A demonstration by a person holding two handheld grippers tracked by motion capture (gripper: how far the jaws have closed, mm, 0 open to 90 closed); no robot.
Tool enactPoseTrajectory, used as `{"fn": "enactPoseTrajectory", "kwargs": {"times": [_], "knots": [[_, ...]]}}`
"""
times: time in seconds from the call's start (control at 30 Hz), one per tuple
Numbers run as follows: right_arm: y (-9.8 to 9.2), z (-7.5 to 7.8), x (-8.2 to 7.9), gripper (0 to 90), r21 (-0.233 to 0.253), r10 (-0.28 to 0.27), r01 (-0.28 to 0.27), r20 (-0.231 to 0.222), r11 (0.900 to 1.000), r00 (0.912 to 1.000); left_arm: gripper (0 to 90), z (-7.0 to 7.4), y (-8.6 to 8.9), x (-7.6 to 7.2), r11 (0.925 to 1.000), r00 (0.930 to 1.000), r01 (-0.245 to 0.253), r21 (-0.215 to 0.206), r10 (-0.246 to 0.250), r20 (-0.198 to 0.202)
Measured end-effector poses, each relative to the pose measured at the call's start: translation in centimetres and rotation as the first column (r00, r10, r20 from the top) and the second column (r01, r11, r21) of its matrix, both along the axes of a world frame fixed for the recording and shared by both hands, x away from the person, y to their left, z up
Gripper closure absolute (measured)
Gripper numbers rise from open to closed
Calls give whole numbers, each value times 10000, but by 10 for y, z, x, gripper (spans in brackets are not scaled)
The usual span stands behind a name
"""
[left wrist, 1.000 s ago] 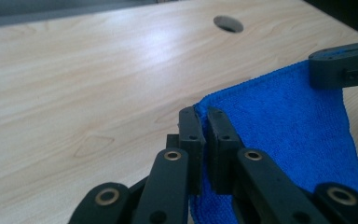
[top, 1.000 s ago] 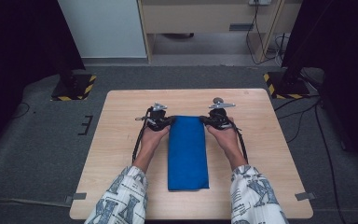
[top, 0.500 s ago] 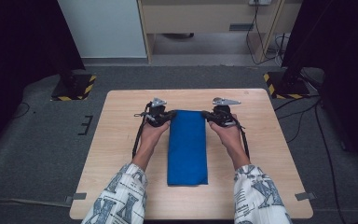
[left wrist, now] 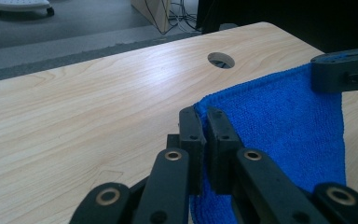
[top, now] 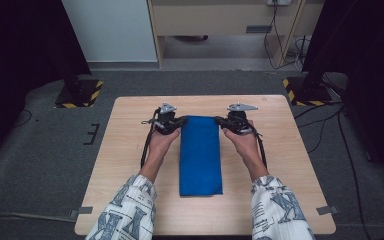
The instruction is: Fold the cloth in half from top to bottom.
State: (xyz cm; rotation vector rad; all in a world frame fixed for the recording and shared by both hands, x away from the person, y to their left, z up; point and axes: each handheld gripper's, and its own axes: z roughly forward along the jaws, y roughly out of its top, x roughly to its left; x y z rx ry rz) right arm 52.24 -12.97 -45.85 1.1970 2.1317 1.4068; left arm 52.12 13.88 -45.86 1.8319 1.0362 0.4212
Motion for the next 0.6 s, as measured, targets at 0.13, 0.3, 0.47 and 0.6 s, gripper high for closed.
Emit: {"fn": "enactPoseTrajectory", "kwargs": {"times": [0.13,0.3,0.47,0.6], "knots": [[-1,2,-8,878,17,104,-104,94,9999,9999,858,6,-1,-8,9996,9998,125,253,-129,149],[-1,5,-22,878,53,221,-223,261,9997,9994,858,11,-1,-19,9995,9995,163,253,-169,249],[-5,4,-43,878,-13,421,-421,368,9991,9984,858,14,0,-33,9992,9987,370,117,-374,341],[-6,2,-51,879,-107,488,-484,360,9988,9982,859,13,-1,-44,9984,9975,549,135,-555,435]]}}
